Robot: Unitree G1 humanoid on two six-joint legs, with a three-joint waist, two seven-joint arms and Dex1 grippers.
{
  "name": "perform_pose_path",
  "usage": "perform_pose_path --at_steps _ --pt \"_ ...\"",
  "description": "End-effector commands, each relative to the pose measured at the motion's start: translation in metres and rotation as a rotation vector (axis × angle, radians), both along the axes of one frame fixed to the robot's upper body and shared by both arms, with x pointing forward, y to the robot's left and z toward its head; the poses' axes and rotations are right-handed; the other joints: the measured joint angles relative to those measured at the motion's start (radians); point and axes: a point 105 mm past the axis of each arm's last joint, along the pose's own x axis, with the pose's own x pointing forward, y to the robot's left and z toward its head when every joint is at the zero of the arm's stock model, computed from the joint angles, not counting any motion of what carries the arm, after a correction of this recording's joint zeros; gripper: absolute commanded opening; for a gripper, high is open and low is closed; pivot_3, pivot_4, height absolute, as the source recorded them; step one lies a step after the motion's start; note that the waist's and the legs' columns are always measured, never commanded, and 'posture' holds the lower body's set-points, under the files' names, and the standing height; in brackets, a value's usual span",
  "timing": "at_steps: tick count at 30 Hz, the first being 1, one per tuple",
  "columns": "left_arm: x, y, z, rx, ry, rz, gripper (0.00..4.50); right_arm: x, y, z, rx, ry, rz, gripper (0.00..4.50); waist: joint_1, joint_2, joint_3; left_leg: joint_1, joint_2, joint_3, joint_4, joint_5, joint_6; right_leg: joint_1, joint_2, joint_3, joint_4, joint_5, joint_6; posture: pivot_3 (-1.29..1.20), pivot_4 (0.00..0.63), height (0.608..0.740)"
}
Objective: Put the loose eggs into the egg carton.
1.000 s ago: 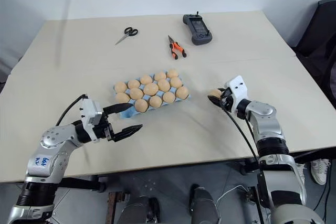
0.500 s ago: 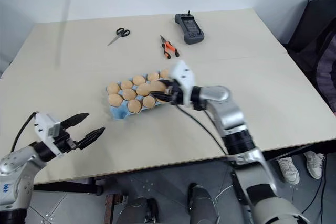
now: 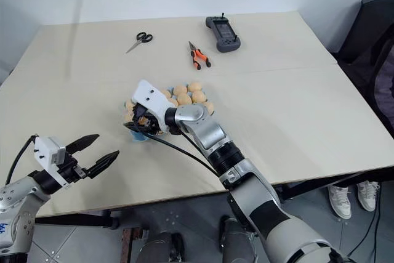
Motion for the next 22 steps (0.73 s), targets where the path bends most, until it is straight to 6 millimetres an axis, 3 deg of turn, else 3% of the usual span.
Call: perform_pose_path --at_steps 1,4,6,8,17,19,22 --pt "-0.001 -0.005 0.011 -0.008 -0.037 -0.026 4.5 -0.015 0.005 0.028 0.082 -0.045 0.076 4.46 -0.002 0.0 0.0 0.0 0.0 0.001 0.0 0.0 0.0 0.0 0.001 0.0 0.0 0.0 0.0 0.0 0.15 0.74" --pt "0.001 -0.01 0.013 -0.003 -0.039 -0.048 4.5 -0.025 -0.014 0.041 0.12 -0.07 0.109 4.46 0.001 0.0 0.0 0.0 0.002 0.0 0.0 -0.001 -0.001 0.0 0.002 0.0 -0.001 0.0 0.0 0.0 0.15 0.74" --pt "0.002 -0.014 0.016 0.002 -0.046 -0.062 4.5 -0.032 -0.042 0.044 0.151 -0.085 0.12 4.46 0.007 0.0 0.0 0.0 0.003 0.0 0.0 -0.001 -0.001 0.0 0.003 0.0 -0.002 0.0 0.0 0.0 0.15 0.74" --pt "0.002 -0.017 0.016 0.003 -0.049 -0.069 4.5 -0.038 -0.056 0.043 0.16 -0.093 0.124 4.46 0.015 -0.001 -0.001 -0.001 0.002 0.0 0.0 -0.002 0.0 0.0 0.003 0.0 -0.004 0.0 0.0 0.0 0.15 0.74" --pt "0.001 -0.019 0.004 0.07 0.0 -0.094 4.5 -0.023 -0.209 -0.005 0.097 -0.135 -0.22 4.46 0.028 -0.001 -0.001 0.0 0.002 0.003 0.0 -0.003 0.001 0.001 0.003 0.001 -0.008 0.0 0.0 0.0 0.15 0.74" --pt "0.002 -0.015 0.003 0.097 -0.002 -0.079 4.5 -0.024 -0.228 -0.013 0.068 -0.137 -0.271 4.46 0.025 -0.001 -0.001 0.0 0.002 0.005 0.0 -0.003 0.001 0.001 0.004 0.001 -0.009 -0.001 -0.001 0.0 0.15 0.74" --pt "0.002 -0.014 0.004 0.13 -0.018 -0.077 4.5 -0.023 -0.239 -0.016 0.078 -0.131 -0.321 4.46 0.021 -0.001 -0.001 0.002 0.004 0.007 0.0 -0.003 0.001 0.001 0.005 0.003 -0.009 -0.001 -0.003 0.0 0.15 0.74"
